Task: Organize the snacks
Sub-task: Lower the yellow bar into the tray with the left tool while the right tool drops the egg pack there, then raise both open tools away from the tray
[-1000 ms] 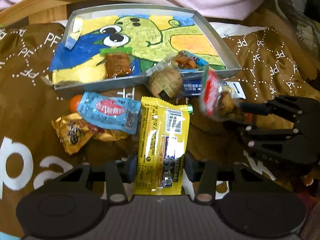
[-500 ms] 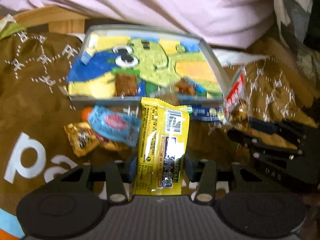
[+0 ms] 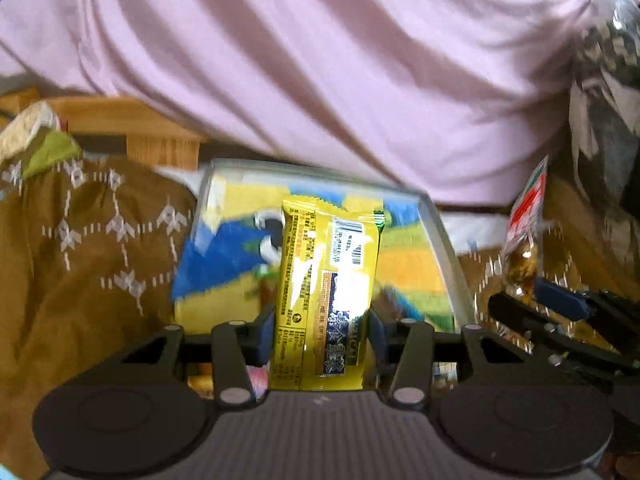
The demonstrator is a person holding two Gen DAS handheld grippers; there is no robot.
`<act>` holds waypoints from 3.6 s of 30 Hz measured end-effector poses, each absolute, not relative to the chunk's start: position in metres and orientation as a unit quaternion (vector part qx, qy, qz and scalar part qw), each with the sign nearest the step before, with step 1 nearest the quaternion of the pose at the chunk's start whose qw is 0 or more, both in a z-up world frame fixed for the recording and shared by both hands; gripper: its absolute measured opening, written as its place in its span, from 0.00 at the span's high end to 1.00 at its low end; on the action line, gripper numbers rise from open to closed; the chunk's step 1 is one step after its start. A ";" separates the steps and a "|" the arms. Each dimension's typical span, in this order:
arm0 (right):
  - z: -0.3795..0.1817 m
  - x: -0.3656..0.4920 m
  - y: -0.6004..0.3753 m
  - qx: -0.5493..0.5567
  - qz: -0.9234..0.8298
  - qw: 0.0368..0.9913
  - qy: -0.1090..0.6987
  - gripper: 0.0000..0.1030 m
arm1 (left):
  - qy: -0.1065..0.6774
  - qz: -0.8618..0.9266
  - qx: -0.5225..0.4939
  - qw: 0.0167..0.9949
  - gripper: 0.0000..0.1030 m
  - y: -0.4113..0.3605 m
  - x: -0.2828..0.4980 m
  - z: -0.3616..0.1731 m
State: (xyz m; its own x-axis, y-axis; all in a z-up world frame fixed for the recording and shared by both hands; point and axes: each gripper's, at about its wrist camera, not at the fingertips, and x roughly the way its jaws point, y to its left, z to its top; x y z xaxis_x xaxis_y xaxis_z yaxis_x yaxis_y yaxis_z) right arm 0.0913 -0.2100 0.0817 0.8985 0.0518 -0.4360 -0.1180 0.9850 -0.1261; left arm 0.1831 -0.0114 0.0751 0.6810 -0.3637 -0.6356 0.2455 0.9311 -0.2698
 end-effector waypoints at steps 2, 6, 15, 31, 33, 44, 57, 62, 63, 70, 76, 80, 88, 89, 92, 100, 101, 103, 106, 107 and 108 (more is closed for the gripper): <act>0.097 0.105 -0.207 -0.069 0.043 0.974 0.210 0.57 | 0.352 -0.168 -0.087 0.917 0.51 -0.009 0.193 0.081; 0.110 0.134 -0.197 -0.074 0.033 0.977 0.195 0.57 | 0.339 -0.169 -0.097 0.920 0.51 -0.002 0.215 0.077; 0.059 0.187 -0.187 -0.067 0.013 0.975 0.212 0.57 | 0.332 -0.169 -0.130 0.919 0.51 0.014 0.265 0.032; -0.015 0.239 -0.187 -0.052 -0.019 0.950 0.306 0.57 | 0.393 -0.195 -0.108 0.892 0.51 0.009 0.292 -0.037; -0.019 0.245 -0.186 -0.054 -0.020 0.948 0.312 0.57 | 0.399 -0.191 -0.111 0.890 0.51 0.010 0.293 -0.043; -0.034 0.252 -0.187 -0.062 -0.016 0.947 0.315 0.47 | 0.403 -0.177 -0.119 0.890 0.48 0.008 0.294 -0.054; -0.003 0.201 -0.188 -0.075 -0.007 0.969 0.235 0.02 | 0.348 -0.125 -0.150 0.917 0.01 0.019 0.253 -0.005; 0.016 0.172 -0.189 -0.072 -0.012 0.978 0.195 0.01 | 0.330 -0.125 -0.162 0.921 0.00 0.025 0.231 0.022; 0.019 0.166 -0.190 -0.066 -0.012 0.980 0.187 0.01 | 0.322 -0.121 -0.156 0.926 0.00 0.025 0.225 0.027; 0.042 0.120 -0.190 -0.047 -0.031 0.990 0.129 0.01 | 0.255 -0.089 -0.110 0.957 0.00 0.021 0.174 0.053; 0.055 0.077 -0.190 -0.014 -0.046 0.994 0.097 0.01 | 0.240 -0.077 -0.072 0.965 0.00 0.023 0.131 0.061; 0.054 0.051 -0.189 -0.001 -0.042 0.993 0.106 0.01 | 0.235 -0.081 -0.075 0.966 0.00 0.028 0.104 0.061; 0.048 0.008 -0.180 -0.002 -0.037 0.993 0.111 0.01 | 0.219 -0.059 -0.056 0.972 0.00 0.037 0.060 0.060; 0.048 0.004 -0.179 -0.001 -0.036 0.993 0.112 0.01 | 0.219 -0.055 -0.051 0.973 0.00 0.038 0.056 0.061; 0.046 -0.007 -0.175 0.005 -0.033 0.993 0.117 0.01 | 0.218 -0.053 -0.049 0.973 0.00 0.040 0.047 0.063; 0.038 -0.022 -0.161 0.005 -0.015 0.990 0.140 0.01 | 0.243 -0.038 -0.018 0.969 0.00 0.044 0.028 0.063; 0.038 -0.023 -0.159 0.005 -0.014 0.990 0.144 0.01 | 0.252 -0.039 -0.017 0.967 0.00 0.046 0.027 0.061; 0.036 -0.023 -0.158 0.008 -0.010 0.987 0.157 0.01 | 0.266 -0.040 -0.018 0.963 0.00 0.048 0.025 0.058; 0.032 -0.022 -0.155 0.013 0.000 0.984 0.177 0.01 | 0.272 -0.036 -0.027 0.961 0.00 0.049 0.022 0.053; 0.031 -0.021 -0.154 0.010 0.000 0.983 0.181 0.01 | 0.275 -0.032 -0.027 0.961 0.00 0.048 0.023 0.051; 0.030 -0.021 -0.153 0.005 -0.003 0.983 0.184 0.01 | 0.277 -0.027 -0.026 0.960 0.00 0.047 0.023 0.050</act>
